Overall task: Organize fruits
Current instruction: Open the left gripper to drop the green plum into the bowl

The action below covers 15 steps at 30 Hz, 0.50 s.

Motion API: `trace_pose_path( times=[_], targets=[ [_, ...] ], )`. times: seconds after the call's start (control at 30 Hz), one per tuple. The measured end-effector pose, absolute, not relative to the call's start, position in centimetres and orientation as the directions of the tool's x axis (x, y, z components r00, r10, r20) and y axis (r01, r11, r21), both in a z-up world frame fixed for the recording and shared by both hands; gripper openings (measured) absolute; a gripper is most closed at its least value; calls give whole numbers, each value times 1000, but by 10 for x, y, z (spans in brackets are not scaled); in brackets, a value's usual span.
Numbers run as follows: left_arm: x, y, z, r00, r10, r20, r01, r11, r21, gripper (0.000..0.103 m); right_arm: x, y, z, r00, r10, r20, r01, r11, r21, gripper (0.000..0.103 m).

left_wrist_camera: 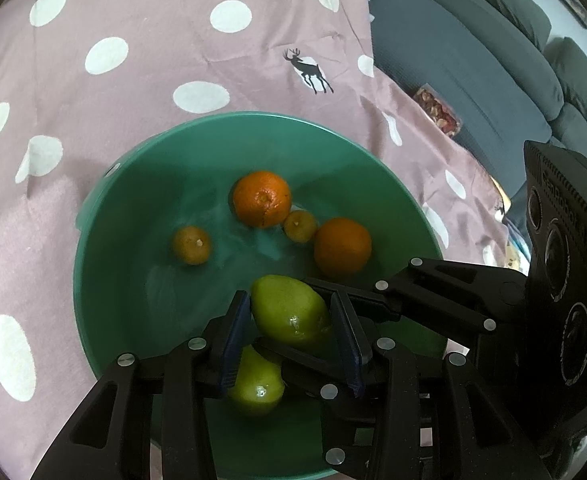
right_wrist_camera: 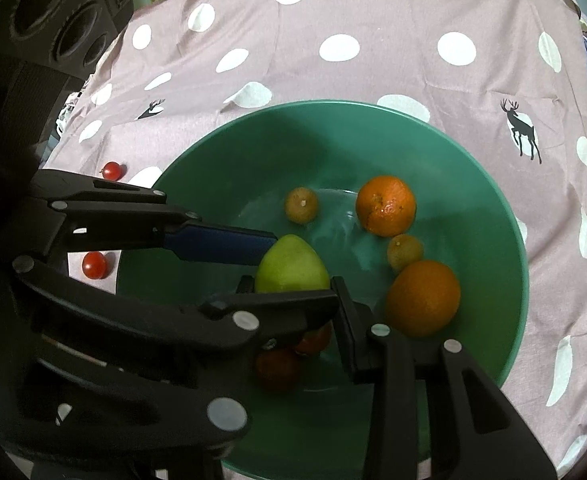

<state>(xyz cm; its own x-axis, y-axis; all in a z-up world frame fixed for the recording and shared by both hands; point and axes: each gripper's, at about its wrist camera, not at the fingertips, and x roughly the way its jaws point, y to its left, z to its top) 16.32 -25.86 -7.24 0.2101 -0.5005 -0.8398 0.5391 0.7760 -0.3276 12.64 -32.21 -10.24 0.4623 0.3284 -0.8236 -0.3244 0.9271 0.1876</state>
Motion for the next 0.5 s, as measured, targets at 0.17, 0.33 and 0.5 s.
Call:
trace_pose_path(
  times=[0.17, 0.33, 0.5],
  targets=[
    [163, -258, -72, 209, -500, -840, 538, 776, -329, 43, 128, -321, -102, 457, 326, -828, -324, 927, 186, 39],
    [165, -258, -73, 202, -494, -846, 532, 780, -328, 43, 129, -320, -103, 451, 322, -832, -319, 929, 186, 40],
    [163, -259, -71, 211, -485, -849, 528, 787, -319, 43, 129, -322, -104, 447, 337, -828, -305, 928, 213, 39]
  ],
)
